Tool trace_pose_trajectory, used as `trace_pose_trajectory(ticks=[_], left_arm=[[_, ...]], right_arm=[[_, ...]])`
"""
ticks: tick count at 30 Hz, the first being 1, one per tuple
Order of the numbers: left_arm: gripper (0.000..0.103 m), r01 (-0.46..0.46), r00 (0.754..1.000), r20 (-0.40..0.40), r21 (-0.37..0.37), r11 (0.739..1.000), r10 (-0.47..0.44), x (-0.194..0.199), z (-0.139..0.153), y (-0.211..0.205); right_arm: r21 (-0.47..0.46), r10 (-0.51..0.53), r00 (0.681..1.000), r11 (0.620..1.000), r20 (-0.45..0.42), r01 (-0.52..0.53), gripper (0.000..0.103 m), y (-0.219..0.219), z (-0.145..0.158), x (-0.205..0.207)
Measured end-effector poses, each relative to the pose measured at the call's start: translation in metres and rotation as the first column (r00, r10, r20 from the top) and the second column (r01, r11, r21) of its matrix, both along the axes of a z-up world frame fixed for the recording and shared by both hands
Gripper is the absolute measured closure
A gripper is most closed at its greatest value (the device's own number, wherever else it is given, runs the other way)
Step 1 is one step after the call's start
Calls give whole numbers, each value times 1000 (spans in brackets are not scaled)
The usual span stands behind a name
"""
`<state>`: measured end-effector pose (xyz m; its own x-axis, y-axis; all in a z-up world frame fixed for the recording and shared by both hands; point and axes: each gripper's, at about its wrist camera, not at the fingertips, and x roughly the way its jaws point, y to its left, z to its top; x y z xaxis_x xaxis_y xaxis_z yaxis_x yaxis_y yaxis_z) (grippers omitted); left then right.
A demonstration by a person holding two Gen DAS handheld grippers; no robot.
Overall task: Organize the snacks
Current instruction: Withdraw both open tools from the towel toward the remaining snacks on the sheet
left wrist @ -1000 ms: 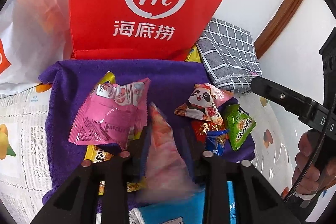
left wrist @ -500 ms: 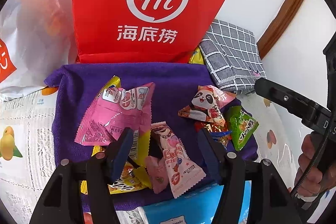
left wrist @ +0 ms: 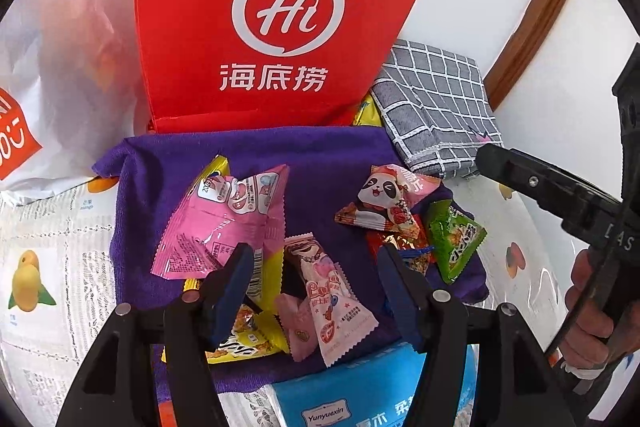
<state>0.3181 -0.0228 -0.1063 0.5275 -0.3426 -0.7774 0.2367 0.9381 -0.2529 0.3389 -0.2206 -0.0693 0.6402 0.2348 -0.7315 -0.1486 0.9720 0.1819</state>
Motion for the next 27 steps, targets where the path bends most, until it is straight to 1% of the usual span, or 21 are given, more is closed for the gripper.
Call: trace_pose_trajectory(ticks=[3, 8, 13, 17, 21, 24, 27], left_arm=[[41, -2, 1000, 4, 6, 1000, 2, -2, 4, 2], [41, 8, 1000, 16, 7, 1000, -8, -6, 11, 1], [41, 26, 999, 20, 3, 1000, -27, -11, 17, -4], [41, 32, 999, 38, 6, 999, -32, -18, 28, -6], [41, 16, 999, 33, 15, 1000, -16, -27, 37, -9], [41, 40, 998, 43, -10, 999, -39, -37, 47, -12], [41, 48, 997, 67, 0, 999, -48, -50, 59, -16]], right_arm=[[-7, -2, 1000, 1000, 3, 2, 25, 0, 2, -2], [25, -24, 1000, 999, 6, 24, 25, -7, 7, -9], [-11, -33, 999, 999, -8, 33, 25, -9, 12, -25], [-32, -46, 999, 998, -5, 46, 26, -14, 19, -44], [-24, -73, 997, 997, -9, 73, 27, -21, 28, -67], [-9, -96, 995, 995, -6, 96, 30, -27, 36, -87], [-10, -113, 994, 994, 4, 113, 30, -32, 43, -107]])
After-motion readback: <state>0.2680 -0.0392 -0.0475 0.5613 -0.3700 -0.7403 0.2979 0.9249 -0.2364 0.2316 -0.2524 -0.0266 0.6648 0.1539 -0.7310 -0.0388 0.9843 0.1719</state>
